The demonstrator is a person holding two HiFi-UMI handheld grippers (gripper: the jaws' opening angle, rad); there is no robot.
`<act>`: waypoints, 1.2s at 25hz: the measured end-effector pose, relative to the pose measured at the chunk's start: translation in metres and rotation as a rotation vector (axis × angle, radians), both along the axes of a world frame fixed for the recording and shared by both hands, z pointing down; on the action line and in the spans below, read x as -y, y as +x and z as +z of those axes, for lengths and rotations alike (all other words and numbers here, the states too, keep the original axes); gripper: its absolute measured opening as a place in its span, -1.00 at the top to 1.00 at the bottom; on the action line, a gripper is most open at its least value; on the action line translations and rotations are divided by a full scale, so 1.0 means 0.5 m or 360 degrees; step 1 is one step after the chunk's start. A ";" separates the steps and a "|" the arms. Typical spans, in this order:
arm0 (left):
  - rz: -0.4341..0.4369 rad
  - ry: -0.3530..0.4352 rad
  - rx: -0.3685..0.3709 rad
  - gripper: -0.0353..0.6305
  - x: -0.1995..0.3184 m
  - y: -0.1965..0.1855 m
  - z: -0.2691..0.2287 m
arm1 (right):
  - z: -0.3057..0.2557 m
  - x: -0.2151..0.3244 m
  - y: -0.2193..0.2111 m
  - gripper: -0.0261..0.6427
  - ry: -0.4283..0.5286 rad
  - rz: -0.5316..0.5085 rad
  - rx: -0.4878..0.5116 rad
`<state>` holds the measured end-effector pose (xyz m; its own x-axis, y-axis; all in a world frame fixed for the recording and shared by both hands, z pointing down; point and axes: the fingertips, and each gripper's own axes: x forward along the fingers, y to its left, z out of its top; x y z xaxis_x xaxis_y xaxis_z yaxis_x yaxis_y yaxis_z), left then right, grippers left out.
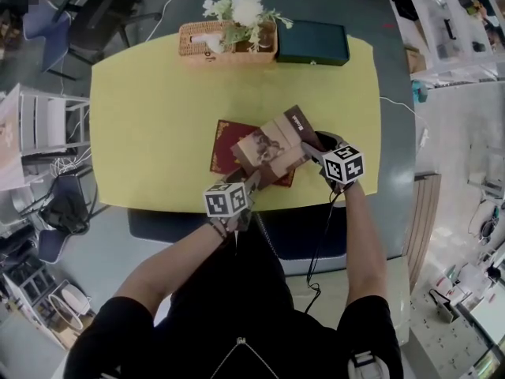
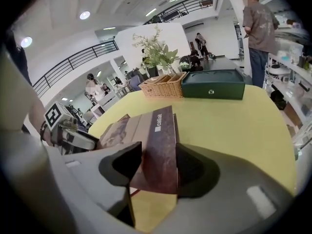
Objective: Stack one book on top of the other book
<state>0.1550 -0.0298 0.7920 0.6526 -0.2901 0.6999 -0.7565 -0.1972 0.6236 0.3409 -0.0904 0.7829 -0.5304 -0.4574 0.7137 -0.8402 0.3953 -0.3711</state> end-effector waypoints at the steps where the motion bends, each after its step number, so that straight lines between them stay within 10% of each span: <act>1: 0.0000 0.0014 0.0003 0.20 -0.001 -0.002 -0.006 | -0.008 -0.004 -0.002 0.26 0.0012 0.0006 0.0000; 13: 0.0026 0.0355 0.0103 0.20 0.060 -0.110 -0.142 | -0.146 -0.016 -0.098 0.27 0.0189 0.0161 0.0079; 30: -0.0127 0.0760 0.0232 0.17 0.109 -0.465 -0.358 | -0.332 -0.039 -0.452 0.32 0.0290 0.0105 0.0250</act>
